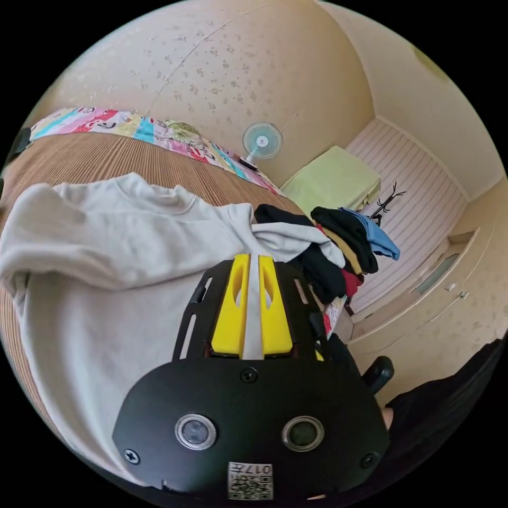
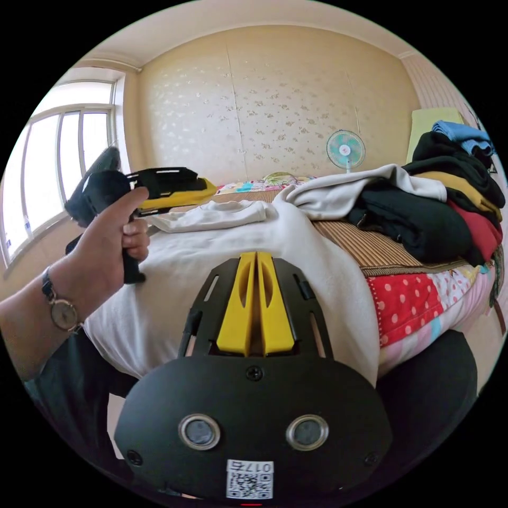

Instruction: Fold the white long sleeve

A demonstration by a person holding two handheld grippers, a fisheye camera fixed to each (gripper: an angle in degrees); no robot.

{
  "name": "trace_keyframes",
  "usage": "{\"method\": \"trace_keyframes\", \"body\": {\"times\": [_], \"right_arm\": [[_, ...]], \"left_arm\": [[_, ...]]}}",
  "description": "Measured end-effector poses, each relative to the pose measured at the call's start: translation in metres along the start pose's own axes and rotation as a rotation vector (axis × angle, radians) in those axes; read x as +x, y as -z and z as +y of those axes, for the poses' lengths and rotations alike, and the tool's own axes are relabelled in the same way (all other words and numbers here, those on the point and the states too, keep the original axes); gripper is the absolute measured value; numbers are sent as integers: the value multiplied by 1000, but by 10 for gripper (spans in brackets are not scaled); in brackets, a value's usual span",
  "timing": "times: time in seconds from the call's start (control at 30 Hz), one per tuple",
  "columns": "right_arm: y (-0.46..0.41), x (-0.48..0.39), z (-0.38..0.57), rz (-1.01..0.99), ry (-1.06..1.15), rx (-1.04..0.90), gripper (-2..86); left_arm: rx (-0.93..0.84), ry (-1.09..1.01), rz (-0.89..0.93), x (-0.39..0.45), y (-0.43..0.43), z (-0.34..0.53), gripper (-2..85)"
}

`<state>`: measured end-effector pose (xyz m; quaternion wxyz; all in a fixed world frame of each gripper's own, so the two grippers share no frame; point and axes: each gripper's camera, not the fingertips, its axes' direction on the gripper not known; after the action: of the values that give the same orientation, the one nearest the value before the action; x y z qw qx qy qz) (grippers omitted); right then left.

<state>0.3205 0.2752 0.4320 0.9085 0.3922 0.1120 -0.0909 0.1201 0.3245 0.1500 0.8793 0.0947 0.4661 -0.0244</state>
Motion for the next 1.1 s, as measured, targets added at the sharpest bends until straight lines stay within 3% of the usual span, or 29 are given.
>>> {"method": "trace_keyframes", "body": {"times": [0.2, 0.27, 0.43, 0.53, 0.63, 0.7, 0.77, 0.9, 0.97, 1.1], "right_arm": [[2, -7, -19, 7, -20, -10, 4], [2, -7, -33, -10, -36, -42, 4], [8, -11, -99, 44, -2, -269, 7], [41, 11, -138, 226, -49, -180, 13], [78, 61, -180, 310, -85, -26, 31], [81, 92, -208, 383, -37, -32, 57], [53, 133, -248, 488, 75, -225, 103], [11, 187, -275, 715, 220, -431, 117], [-20, 217, -281, 658, 262, -648, 85], [0, 208, -330, 524, 287, -690, 39]], "left_arm": [[-21, 115, -389, -44, 54, 54, -8], [44, 31, -325, -58, 62, 80, -10], [116, 137, -47, -111, 81, 92, -10], [121, 160, 73, -133, 88, 93, -10], [122, 144, 75, -139, 93, 93, -10], [127, 139, 68, -142, 97, 93, -10], [131, 137, 73, -148, 101, 93, -10], [133, 134, 78, -156, 109, 92, -10], [136, 131, 75, -160, 114, 91, -9], [139, 128, 70, -166, 121, 89, -10]]}}
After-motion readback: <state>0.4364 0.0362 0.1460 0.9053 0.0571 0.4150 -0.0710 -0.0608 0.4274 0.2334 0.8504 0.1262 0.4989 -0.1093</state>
